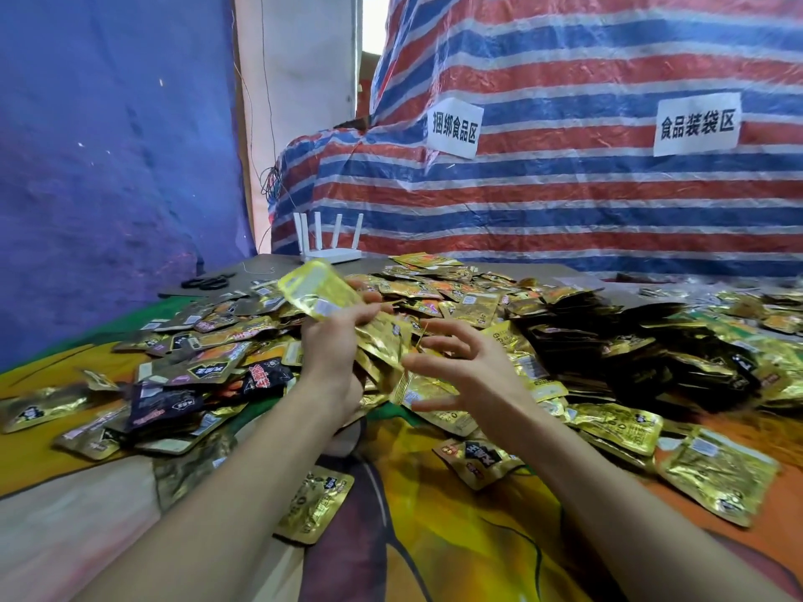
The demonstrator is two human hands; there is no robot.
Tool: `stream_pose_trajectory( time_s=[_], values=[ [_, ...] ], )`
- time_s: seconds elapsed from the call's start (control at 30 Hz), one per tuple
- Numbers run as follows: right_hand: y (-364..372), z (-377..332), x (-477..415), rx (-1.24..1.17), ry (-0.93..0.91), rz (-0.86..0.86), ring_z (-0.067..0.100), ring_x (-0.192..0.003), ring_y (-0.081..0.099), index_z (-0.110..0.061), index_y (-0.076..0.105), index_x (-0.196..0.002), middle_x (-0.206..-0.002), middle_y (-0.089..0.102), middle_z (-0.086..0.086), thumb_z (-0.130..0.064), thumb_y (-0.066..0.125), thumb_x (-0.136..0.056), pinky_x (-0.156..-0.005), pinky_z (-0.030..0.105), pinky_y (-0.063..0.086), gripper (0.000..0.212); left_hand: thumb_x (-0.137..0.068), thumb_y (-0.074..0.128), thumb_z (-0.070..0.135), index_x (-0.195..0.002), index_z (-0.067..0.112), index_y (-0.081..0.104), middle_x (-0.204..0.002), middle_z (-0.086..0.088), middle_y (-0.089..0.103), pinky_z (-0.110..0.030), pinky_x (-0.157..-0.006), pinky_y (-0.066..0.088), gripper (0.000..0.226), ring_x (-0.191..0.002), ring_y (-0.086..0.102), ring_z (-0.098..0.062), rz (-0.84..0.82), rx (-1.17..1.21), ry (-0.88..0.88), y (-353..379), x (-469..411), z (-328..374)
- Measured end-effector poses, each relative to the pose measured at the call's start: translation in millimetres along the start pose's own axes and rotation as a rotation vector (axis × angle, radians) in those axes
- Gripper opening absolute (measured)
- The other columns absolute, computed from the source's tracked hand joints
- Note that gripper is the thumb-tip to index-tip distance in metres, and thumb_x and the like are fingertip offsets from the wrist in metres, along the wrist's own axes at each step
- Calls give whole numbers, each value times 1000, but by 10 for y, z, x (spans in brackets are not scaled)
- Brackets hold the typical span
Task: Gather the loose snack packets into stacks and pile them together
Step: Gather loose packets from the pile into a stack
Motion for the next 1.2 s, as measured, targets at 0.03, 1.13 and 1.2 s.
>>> stream_pose_trajectory(
  time_s=[0.03, 1.13, 1.2],
  values=[
    [58, 35, 5, -22, 25, -21, 24, -101, 73, -30, 67, -121, -129, 58, 5, -25, 93, -58, -72, 49, 63, 68, -90, 58, -2, -107, 10, 68, -108, -15, 72, -54, -95, 54, 23, -103, 70, -33, 25, 77, -7, -11, -5, 5],
    [-19, -126, 22, 238, -52, 25, 19, -85, 75, -21, 72, -102, -91, 76, 4, -31, 81, -84, -76, 39, 63, 22, -86, 63, 27, -95, 19, 81, -112, -19, 74, -51, -89, 57, 22, -101, 72, -37, -332, 13, -287, 166, 70, -362],
    [52, -176, 64, 398, -136, 0, 14, -90, 73, -26, 70, -117, -99, 75, -2, -35, 73, -91, -83, 40, 61, 28, -88, 62, 20, -87, 17, 81, -103, -16, 76, -48, -77, 61, 19, -90, 75, -35, -252, 66, -266, 112, 26, -366]
  ],
)
Point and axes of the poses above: each hand's wrist, its own x-axis away from the middle knuckle, its own y-axis out of the palm, z = x × y, the point moved 5 cm from there along -x, towards the middle knuckle
